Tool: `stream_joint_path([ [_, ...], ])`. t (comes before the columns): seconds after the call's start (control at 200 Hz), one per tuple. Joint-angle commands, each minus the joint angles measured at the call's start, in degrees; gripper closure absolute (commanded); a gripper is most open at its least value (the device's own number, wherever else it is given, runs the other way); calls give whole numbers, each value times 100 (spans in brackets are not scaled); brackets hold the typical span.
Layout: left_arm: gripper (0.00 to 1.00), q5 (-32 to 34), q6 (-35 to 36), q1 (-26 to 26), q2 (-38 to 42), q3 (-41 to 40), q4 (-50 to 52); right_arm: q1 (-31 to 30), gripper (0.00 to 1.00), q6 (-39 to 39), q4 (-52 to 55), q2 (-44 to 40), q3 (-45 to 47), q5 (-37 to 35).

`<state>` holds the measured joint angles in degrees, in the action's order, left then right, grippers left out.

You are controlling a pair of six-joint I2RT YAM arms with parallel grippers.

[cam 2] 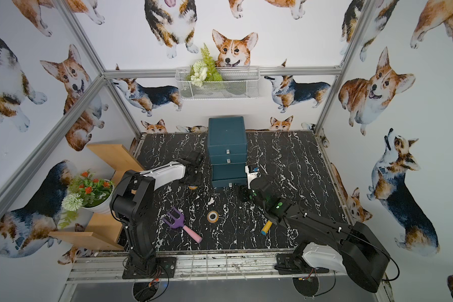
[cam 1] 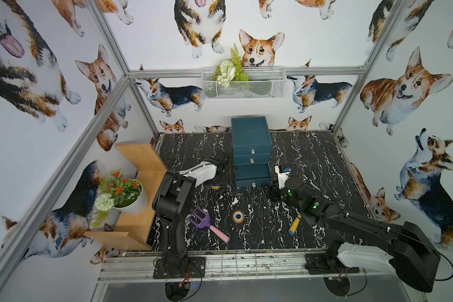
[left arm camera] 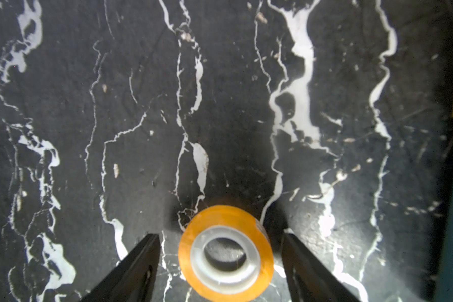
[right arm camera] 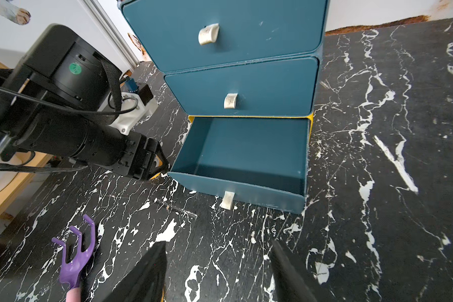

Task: Place the transparent tape into the drawer according to color
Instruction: Pick up the tape from the center of the board.

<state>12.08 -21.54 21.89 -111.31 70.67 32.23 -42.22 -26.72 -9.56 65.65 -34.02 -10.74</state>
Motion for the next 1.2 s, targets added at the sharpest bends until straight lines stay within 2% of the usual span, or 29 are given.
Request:
stream_joint_path([
  [0.0, 21, -145, 238, -24, -79, -224, 584, 12, 32, -44, -72, -43, -10, -102],
  [0.14, 20, -857, 240, -345, 82, -367, 411, 9, 32, -53, -81, 0, -40, -93],
  [0.39, 20, -1280, 286, -513, 144, -427, 359, 7, 32, -86, -116, 45, -70, -59],
  [0.606, 23, -1125, 367, -455, 57, -481, 439, 15, 32, -61, -107, 107, -121, -81],
  [0.821, 32, -1111, 343, -363, -89, -489, 419, 16, 32, -64, -116, 126, -129, -116],
  [0.976, 33, -1068, 334, -361, 147, -481, 423, 20, 32, -78, -114, 123, -127, -125],
  [1.191, 41, -1135, 278, -362, 215, -551, 381, 20, 32, -79, -133, 135, -157, -122],
])
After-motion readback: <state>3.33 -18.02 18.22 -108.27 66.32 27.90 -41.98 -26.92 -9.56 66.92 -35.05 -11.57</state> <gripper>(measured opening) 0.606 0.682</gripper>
